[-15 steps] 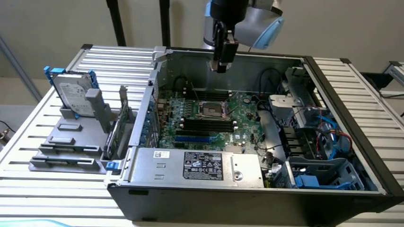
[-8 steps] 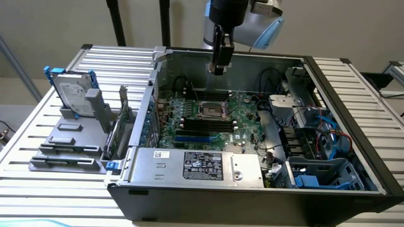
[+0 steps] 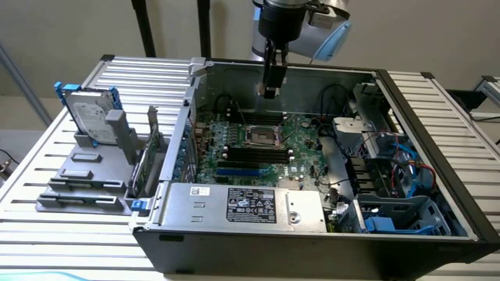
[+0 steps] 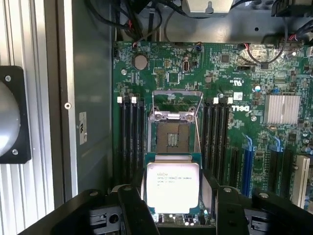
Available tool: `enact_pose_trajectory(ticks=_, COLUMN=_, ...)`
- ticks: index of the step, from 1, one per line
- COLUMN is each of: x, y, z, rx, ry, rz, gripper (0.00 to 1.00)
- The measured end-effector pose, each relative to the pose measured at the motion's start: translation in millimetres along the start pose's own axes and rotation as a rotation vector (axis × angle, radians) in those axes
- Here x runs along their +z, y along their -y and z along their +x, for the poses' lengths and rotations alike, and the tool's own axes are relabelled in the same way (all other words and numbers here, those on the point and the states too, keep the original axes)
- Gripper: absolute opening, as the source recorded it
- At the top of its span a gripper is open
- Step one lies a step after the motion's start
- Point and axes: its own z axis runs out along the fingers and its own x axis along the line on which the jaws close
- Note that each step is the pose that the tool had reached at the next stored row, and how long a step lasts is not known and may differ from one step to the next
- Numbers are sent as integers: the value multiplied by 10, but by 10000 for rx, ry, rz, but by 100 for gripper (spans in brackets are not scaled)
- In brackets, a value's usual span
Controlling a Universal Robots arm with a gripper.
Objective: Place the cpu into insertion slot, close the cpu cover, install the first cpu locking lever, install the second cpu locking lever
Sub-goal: 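Place the cpu into insertion slot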
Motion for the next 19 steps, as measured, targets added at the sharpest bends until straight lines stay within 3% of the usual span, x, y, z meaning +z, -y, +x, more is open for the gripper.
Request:
enact_pose_trajectory(ticks=10, x=182, y=-7, z=0, rx=-3, ry=-91, rz=0, gripper=55)
enact_pose_trajectory(ticks=19, x=344, y=-38, z=-1, rx=-3, ry=-105, rz=0, gripper=55)
